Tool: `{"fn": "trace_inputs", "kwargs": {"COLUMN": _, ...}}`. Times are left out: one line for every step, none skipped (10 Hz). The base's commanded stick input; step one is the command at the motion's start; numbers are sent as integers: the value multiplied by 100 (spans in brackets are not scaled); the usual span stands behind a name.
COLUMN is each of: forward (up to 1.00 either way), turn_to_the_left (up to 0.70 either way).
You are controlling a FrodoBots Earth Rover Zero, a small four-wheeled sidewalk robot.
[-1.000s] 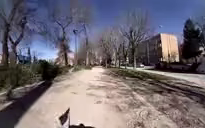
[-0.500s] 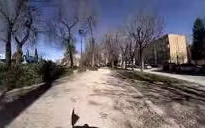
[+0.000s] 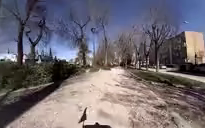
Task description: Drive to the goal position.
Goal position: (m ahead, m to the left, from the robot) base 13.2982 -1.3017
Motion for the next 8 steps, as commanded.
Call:
{"fn": "trace_inputs", "kwargs": {"forward": 100, "turn_to_the_left": 24}}
{"fn": "trace_inputs", "kwargs": {"forward": 100, "turn_to_the_left": 20}}
{"fn": "trace_inputs", "kwargs": {"forward": 100, "turn_to_the_left": 6}}
{"fn": "trace_inputs", "kwargs": {"forward": 100, "turn_to_the_left": 0}}
{"fn": "trace_inputs", "kwargs": {"forward": 100, "turn_to_the_left": 0}}
{"fn": "trace_inputs", "kwargs": {"forward": 100, "turn_to_the_left": 0}}
{"fn": "trace_inputs", "kwargs": {"forward": 100, "turn_to_the_left": 0}}
{"fn": "trace_inputs", "kwargs": {"forward": 100, "turn_to_the_left": -11}}
